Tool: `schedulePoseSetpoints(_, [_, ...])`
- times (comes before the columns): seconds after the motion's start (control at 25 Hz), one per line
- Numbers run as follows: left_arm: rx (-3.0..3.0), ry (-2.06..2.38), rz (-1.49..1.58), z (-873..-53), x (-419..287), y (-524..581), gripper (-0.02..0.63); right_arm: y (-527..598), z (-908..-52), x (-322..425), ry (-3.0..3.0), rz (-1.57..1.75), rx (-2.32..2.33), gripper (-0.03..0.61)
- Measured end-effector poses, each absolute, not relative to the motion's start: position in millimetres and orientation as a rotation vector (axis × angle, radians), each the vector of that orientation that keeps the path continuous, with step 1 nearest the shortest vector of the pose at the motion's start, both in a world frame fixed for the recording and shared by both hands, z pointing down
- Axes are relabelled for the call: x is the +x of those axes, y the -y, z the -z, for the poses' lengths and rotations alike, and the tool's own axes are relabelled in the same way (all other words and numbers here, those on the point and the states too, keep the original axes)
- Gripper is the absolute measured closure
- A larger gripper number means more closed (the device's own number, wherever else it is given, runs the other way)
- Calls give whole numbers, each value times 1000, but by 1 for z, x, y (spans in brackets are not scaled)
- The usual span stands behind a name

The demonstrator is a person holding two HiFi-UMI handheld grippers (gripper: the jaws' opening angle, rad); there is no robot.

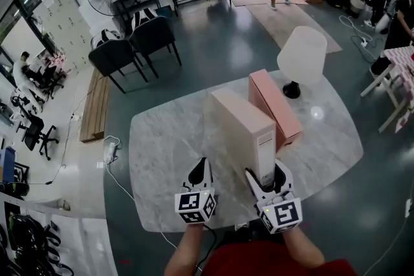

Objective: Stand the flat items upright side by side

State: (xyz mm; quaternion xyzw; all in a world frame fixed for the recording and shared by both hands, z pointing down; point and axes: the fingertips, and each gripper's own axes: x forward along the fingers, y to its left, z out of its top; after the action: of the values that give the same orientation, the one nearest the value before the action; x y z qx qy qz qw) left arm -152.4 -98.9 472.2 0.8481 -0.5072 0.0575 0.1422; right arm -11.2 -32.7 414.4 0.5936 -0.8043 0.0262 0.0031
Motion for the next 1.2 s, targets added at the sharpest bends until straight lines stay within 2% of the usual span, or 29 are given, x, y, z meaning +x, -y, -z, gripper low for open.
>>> schedulePoseSetpoints(0.6, [2409,1508,-245,-492,-136,92,611,55,-463,-8,2441,94,1956,302])
schedulePoseSetpoints(1.2, [2405,1466,-270,-506,-121,104,611,69,-512,3,2231,-37,1952,301])
